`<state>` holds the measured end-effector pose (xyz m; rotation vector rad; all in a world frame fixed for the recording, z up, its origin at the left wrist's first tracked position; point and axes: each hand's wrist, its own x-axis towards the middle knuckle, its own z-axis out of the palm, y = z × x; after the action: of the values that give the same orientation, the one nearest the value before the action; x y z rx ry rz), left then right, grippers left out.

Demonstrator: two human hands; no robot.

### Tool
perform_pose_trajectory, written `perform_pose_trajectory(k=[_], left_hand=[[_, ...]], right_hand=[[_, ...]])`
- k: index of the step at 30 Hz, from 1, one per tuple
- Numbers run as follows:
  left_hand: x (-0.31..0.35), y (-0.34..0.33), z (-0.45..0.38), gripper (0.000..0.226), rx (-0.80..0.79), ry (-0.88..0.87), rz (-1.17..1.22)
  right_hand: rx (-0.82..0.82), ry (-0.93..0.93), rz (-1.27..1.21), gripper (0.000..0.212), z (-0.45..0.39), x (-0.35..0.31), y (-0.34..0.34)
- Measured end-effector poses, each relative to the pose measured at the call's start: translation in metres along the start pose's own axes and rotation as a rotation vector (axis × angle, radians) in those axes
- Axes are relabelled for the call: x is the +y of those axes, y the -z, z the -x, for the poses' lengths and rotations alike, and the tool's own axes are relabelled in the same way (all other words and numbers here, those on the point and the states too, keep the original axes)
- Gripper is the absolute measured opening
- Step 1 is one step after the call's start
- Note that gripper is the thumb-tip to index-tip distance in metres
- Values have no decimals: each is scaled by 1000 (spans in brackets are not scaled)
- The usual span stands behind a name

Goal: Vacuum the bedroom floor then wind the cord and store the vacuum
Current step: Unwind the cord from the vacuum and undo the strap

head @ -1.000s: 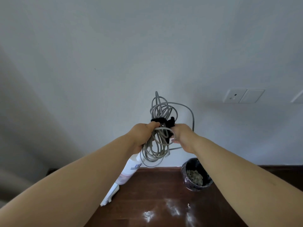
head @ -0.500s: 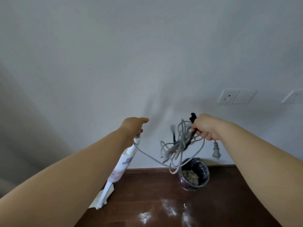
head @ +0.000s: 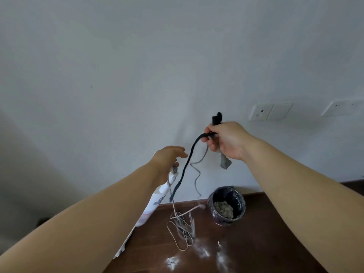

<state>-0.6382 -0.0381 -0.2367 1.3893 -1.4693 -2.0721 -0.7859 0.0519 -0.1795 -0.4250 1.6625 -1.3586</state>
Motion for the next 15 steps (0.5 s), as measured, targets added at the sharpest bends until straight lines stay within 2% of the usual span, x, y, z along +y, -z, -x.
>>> perform_pose_trajectory(k=[5,11,13,15], left_hand=[[-3,3,4,29,-21,-45,-15],[3,17,11,15,46,-40,31],[4,22,12,13,57,-50,15],[4,26,14,11,65,-35,17]], right_hand=[[-174,-68,121,23,0,16,-26],[-168,-57,224,39,-4,22,-43],[-123,-66,85,42,-4,20,-47],[-38,-50,-227,40,-7,17,-52]])
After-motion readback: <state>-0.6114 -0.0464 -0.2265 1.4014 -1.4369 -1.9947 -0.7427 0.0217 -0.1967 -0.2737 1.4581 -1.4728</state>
